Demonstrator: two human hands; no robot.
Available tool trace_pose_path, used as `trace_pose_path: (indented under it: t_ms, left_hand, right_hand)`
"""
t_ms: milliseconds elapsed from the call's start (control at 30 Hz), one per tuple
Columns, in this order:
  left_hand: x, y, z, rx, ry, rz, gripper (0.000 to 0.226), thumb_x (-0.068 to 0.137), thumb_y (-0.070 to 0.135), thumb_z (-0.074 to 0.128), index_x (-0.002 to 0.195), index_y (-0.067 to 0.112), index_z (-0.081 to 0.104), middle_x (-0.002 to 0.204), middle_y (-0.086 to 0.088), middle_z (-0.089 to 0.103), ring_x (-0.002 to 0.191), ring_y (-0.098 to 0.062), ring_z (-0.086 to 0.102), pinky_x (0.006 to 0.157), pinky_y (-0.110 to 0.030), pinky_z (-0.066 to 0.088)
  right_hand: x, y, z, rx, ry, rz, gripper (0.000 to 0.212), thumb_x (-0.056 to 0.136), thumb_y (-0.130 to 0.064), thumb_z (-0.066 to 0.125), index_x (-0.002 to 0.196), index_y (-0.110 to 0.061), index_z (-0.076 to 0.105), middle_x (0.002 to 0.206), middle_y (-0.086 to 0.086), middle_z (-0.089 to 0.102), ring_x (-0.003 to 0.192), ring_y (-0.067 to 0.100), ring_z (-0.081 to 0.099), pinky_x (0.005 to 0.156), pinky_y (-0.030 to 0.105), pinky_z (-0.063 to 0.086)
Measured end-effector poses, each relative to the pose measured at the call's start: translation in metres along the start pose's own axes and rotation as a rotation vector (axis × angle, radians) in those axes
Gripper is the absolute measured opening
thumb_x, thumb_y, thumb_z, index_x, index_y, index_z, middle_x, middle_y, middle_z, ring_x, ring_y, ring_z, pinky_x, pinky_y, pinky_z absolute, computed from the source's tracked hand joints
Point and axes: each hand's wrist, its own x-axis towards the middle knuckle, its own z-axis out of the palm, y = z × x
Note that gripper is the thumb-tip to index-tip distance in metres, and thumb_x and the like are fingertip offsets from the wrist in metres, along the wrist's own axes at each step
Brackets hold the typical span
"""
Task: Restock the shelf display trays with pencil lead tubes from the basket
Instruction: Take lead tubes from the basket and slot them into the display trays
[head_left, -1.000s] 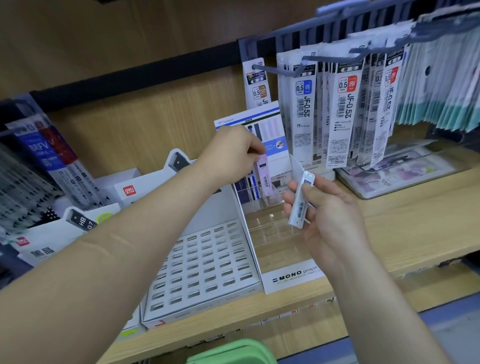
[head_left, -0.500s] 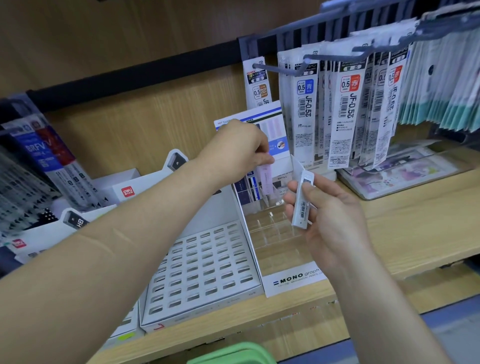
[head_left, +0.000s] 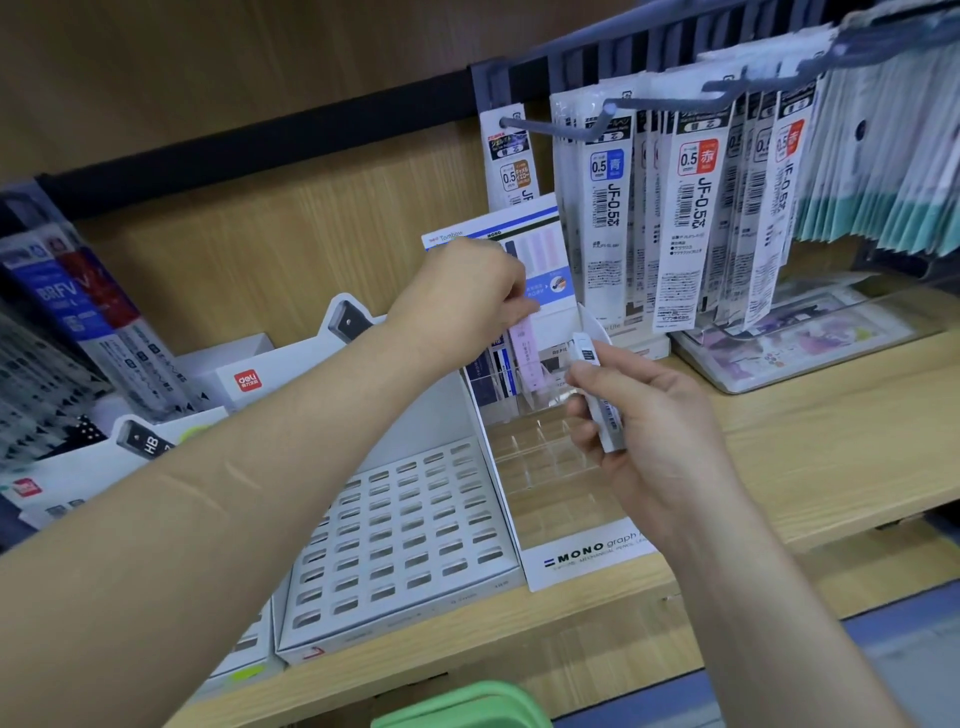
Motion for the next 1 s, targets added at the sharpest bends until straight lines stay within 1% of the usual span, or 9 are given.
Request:
trace_pose_path:
  t_ms: [100,167,267,367,467,600,700,800,1000]
  left_hand:
    - [-0.010,0.002,-0.018,-0.509,0.065,-0.182,0.021,0.093,0.023,0.057,0.086,0.012,0.074,0.078,0.001,0.071,0.068,-0.005,0.059,0.065,-0.023,0.047]
    - [-0.024,0.007,-0.033,-0.875,-0.105,-0.255,0.013,0.092,0.018,0.062,0.093,0.018,0.075,0.084,0.003,0.073,0.064,-0.001,0.059,0.061,-0.015,0.048]
    - [-0.044,0.011,-0.040,-0.984,-0.318,-0.216,0.019,0.089,0.013,0.065,0.107,0.016,0.072,0.090,0.002,0.073,0.070,-0.003,0.065,0.055,-0.010,0.047]
    - [-0.049,0.007,-0.036,-1.113,-0.304,-0.262,0.024,0.085,0.004,0.068,0.108,0.008,0.070,0.088,-0.006,0.072,0.069,-0.001,0.065,0.051,-0.006,0.043]
    - [-0.050,0.003,-0.031,-1.212,-0.321,-0.245,0.030,0.079,0.002,0.072,0.108,0.012,0.071,0.096,-0.017,0.067,0.079,-0.011,0.065,0.069,-0.017,0.052]
    - [-0.046,0.005,-0.033,-1.169,-0.244,-0.248,0.018,0.078,0.006,0.074,0.095,0.005,0.070,0.082,-0.014,0.066,0.067,-0.008,0.062,0.059,-0.013,0.050]
    - [-0.035,0.000,-0.037,-1.121,-0.040,-0.342,0.014,0.073,0.016,0.077,0.081,0.007,0.069,0.079,-0.013,0.072,0.065,-0.016,0.066,0.063,-0.025,0.058]
    - [-0.023,-0.002,-0.038,-0.933,0.042,-0.349,0.013,0.076,0.016,0.079,0.085,0.011,0.073,0.083,-0.007,0.074,0.076,-0.015,0.069,0.071,-0.027,0.058]
    - [-0.004,0.007,-0.018,-0.626,-0.021,-0.212,0.022,0.079,0.001,0.067,0.080,0.021,0.076,0.092,0.006,0.074,0.087,-0.008,0.067,0.083,-0.030,0.056]
  right_hand:
    - [0.000,-0.001,-0.002,0.049,-0.093,0.050,0.025,0.096,-0.012,0.057,0.118,0.000,0.062,0.088,0.008,0.074,0.065,0.013,0.061,0.046,0.018,0.044]
    - [0.000,-0.002,-0.002,0.062,-0.157,0.083,0.029,0.099,-0.018,0.052,0.118,0.001,0.062,0.094,0.013,0.075,0.062,0.011,0.059,0.044,0.017,0.042]
    - [-0.001,-0.001,0.001,0.086,-0.213,0.113,0.029,0.099,-0.021,0.051,0.111,0.000,0.066,0.089,0.015,0.074,0.056,0.011,0.055,0.041,0.016,0.039]
    - [-0.002,0.000,0.003,0.053,-0.208,0.102,0.028,0.097,-0.024,0.053,0.102,-0.002,0.070,0.081,0.013,0.073,0.055,0.011,0.057,0.043,0.015,0.043]
    - [-0.004,0.000,0.004,0.007,-0.190,0.103,0.028,0.097,-0.029,0.054,0.095,-0.004,0.069,0.070,0.009,0.071,0.052,0.011,0.060,0.044,0.016,0.046]
    - [-0.006,-0.003,0.006,-0.058,-0.124,0.069,0.031,0.100,-0.029,0.051,0.093,-0.006,0.070,0.067,0.010,0.070,0.051,0.014,0.062,0.045,0.019,0.048]
    - [0.000,-0.008,-0.002,-0.309,0.129,-0.169,0.027,0.100,-0.020,0.052,0.080,-0.014,0.070,0.067,0.004,0.070,0.053,0.010,0.058,0.048,0.021,0.044]
    - [0.010,-0.012,-0.016,-0.432,0.356,-0.367,0.021,0.091,-0.012,0.058,0.076,-0.022,0.068,0.067,-0.006,0.065,0.060,0.008,0.056,0.062,0.024,0.043]
    - [0.021,0.006,-0.028,-0.620,0.349,-0.267,0.019,0.085,-0.011,0.058,0.091,-0.028,0.063,0.087,-0.005,0.066,0.084,0.019,0.061,0.084,0.039,0.049]
